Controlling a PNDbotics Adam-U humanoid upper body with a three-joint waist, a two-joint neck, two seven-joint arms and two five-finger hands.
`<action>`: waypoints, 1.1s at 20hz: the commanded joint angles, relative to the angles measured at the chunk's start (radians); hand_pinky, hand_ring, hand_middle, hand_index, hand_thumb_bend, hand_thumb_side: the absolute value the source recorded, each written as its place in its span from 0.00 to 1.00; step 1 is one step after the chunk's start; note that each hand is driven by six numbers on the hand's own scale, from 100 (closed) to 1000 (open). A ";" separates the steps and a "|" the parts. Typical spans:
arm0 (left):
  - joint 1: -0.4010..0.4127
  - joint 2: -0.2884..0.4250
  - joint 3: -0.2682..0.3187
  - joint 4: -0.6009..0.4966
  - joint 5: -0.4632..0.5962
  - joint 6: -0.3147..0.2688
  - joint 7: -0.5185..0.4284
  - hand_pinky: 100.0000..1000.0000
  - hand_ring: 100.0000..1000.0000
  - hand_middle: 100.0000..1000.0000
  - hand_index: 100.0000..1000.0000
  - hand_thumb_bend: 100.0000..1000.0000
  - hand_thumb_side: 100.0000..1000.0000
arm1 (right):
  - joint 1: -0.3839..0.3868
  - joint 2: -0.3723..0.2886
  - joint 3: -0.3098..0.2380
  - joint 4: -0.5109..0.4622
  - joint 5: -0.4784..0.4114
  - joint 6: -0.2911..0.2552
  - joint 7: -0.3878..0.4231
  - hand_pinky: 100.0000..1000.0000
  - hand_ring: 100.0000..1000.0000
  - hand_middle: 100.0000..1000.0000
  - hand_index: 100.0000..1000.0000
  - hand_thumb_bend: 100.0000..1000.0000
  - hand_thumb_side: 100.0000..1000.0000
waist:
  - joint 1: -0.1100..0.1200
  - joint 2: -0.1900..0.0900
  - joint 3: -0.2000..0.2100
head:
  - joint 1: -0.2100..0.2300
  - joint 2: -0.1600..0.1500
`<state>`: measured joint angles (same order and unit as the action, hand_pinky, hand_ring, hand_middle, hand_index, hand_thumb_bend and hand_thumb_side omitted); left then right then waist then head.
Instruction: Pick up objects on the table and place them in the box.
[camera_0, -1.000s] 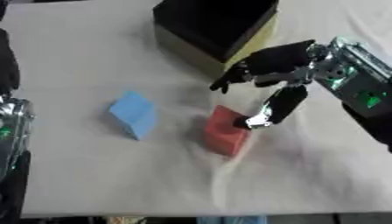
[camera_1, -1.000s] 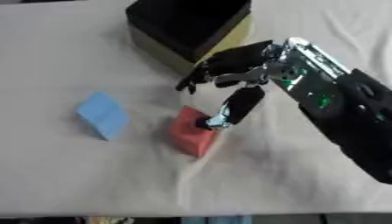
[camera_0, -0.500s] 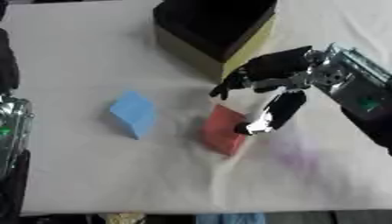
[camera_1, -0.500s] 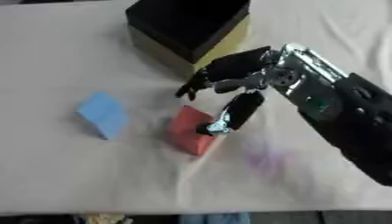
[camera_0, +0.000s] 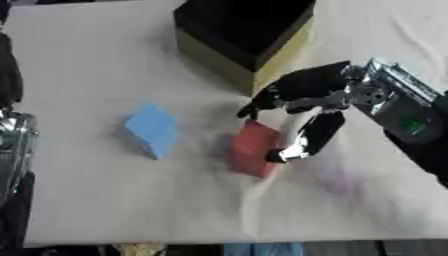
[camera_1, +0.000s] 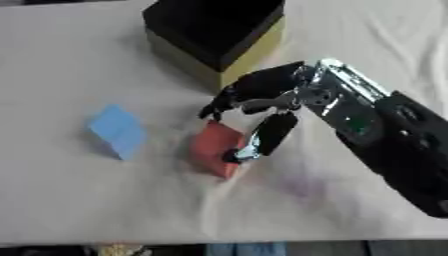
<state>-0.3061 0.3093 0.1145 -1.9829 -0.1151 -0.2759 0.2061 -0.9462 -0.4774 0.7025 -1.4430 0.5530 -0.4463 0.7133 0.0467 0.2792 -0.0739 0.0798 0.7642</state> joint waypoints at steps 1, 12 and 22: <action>-0.004 0.020 0.002 -0.017 -0.001 -0.002 -0.004 0.64 0.69 0.63 0.66 0.00 0.86 | -0.012 0.002 -0.015 -0.025 0.046 -0.219 0.194 0.77 0.82 0.73 1.00 0.32 0.85 | 0.000 -0.013 -0.001 | -0.001 -0.001; -0.007 0.016 0.002 -0.017 0.002 -0.002 -0.004 0.63 0.68 0.63 0.66 0.00 0.86 | -0.006 0.021 -0.015 -0.016 0.086 -0.255 0.194 0.75 0.79 0.71 1.00 0.37 0.94 | 0.005 -0.002 0.001 | -0.009 -0.002; -0.011 0.014 0.004 -0.017 0.006 -0.004 -0.004 0.63 0.68 0.63 0.66 0.00 0.86 | -0.007 0.018 -0.025 0.000 0.084 -0.258 0.194 0.68 0.71 0.63 1.00 0.36 0.78 | 0.008 0.002 0.009 | -0.012 -0.007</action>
<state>-0.3076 0.3091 0.1145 -1.9829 -0.1133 -0.2778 0.2041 -0.9402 -0.4506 0.6940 -1.4399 0.6389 -0.4787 0.6809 0.0544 0.2966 -0.0671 0.0683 0.7638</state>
